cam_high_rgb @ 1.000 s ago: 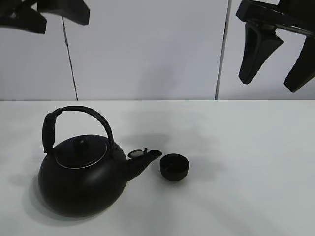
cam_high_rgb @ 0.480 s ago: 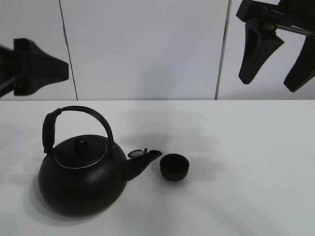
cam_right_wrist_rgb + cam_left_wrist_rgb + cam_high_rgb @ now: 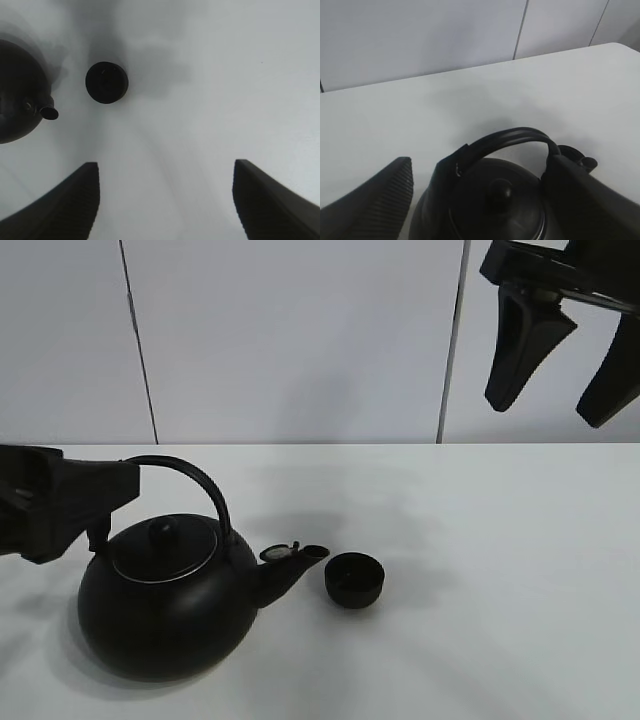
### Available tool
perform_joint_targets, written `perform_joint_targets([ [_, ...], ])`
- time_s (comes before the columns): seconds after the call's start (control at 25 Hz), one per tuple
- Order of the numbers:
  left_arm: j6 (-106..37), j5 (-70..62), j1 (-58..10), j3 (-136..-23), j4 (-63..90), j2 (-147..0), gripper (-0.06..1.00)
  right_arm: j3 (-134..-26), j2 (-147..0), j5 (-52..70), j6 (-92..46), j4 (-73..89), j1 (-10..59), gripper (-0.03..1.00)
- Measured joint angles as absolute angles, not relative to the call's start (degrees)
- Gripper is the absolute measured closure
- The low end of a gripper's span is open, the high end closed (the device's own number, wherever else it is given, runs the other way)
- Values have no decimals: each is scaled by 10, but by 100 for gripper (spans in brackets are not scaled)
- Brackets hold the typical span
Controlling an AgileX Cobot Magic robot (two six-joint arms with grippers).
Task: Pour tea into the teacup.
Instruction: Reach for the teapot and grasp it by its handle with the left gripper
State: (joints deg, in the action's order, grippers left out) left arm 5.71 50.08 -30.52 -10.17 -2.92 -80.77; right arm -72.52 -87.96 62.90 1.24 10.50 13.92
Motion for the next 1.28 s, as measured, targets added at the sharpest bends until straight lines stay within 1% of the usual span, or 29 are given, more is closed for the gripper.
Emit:
perform_joint_targets([
  [0.36, 40, 647, -305, -102, -28, -946, 40, -725, -880, 629, 12, 105, 139, 45],
  [0.48, 37, 649, -305, -102, 5, -987, 40, -725, -880, 629, 12, 105, 139, 45],
  [0.64, 31, 649, -305, -102, 49, -1007, 40, -725, -880, 629, 8, 105, 139, 45],
  [0.8, 22, 651, -305, -102, 54, -1007, 42, -725, -880, 629, 7, 105, 139, 45],
  [0.92, 25, 652, -305, -103, 55, -1008, 47, -725, -880, 628, 7, 105, 139, 45],
  [1.0, 36, 653, -305, -103, 55, -1008, 48, -725, -880, 628, 7, 105, 139, 45],
  [1.28, 73, 653, -305, -103, 55, -1008, 49, -725, -880, 628, 6, 105, 139, 45],
])
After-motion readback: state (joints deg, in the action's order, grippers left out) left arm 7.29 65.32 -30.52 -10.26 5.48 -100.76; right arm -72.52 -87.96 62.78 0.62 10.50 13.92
